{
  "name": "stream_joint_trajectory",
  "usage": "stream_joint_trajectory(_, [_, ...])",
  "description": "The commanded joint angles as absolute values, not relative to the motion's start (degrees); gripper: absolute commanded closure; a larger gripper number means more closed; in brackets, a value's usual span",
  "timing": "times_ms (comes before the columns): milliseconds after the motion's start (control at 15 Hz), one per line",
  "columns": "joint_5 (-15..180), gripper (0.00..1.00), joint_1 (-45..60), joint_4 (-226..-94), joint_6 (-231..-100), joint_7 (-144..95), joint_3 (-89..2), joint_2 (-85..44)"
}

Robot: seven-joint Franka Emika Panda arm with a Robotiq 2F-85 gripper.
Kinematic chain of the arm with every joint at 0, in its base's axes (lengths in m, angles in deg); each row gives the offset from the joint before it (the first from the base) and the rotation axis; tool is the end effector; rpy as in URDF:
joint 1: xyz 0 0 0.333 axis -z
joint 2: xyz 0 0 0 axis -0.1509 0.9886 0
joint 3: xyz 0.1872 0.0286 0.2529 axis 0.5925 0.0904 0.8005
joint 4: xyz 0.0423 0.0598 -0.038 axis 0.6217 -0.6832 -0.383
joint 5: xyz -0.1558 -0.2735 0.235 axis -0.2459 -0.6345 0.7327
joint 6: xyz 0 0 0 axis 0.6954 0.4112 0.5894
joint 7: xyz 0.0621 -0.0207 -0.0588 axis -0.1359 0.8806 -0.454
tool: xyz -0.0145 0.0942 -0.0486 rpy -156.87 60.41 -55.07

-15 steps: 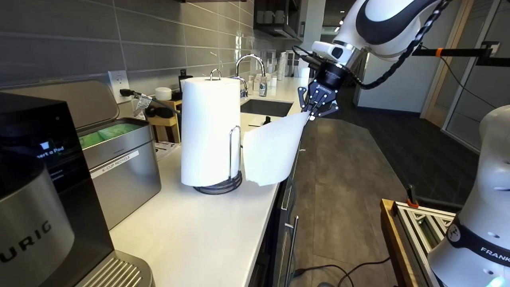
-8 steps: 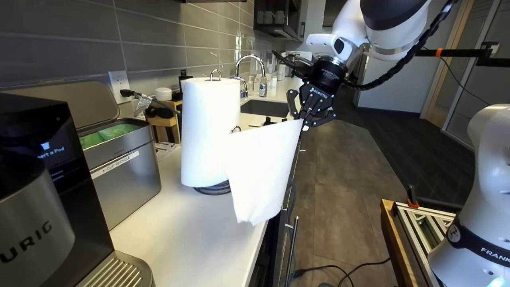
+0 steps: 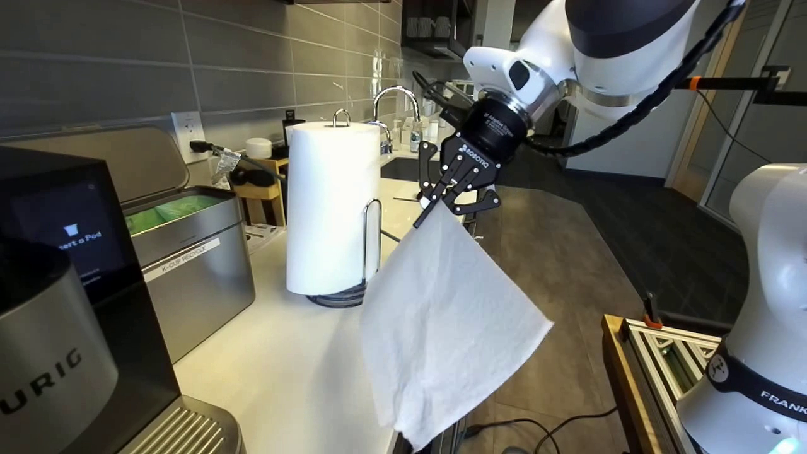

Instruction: Move the paper towel to the left, then move the roll and holder to the right

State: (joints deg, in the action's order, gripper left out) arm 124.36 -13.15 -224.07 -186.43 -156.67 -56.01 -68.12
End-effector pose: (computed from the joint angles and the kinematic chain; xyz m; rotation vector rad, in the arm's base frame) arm 0.3958 0.0179 0.4252 1.7990 2.2091 1.0555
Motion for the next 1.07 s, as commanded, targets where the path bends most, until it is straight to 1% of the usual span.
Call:
stream_joint_trajectory(0, [131.07, 1.0, -18.27, -224.28, -196.3, -157.16, -55.81, -63.85])
stream_joint_trajectory(67, [128.15, 0.99, -16.25, -224.21, -193.24, -156.36, -55.52, -66.05])
stream_joint_trajectory(400, [130.98, 1.0, -19.09, -224.64, -196.51, -156.62, -55.65, -64.24])
stream_joint_trajectory(600, [136.88, 1.0, -23.27, -225.65, -208.65, -152.96, -52.55, -62.21])
stream_joint_trajectory(800, [142.71, 1.0, -27.94, -225.08, -221.49, -147.95, -49.86, -57.5])
stream_joint_trajectory(1000, [145.08, 1.0, -31.53, -224.1, -231.35, -141.02, -47.92, -51.71])
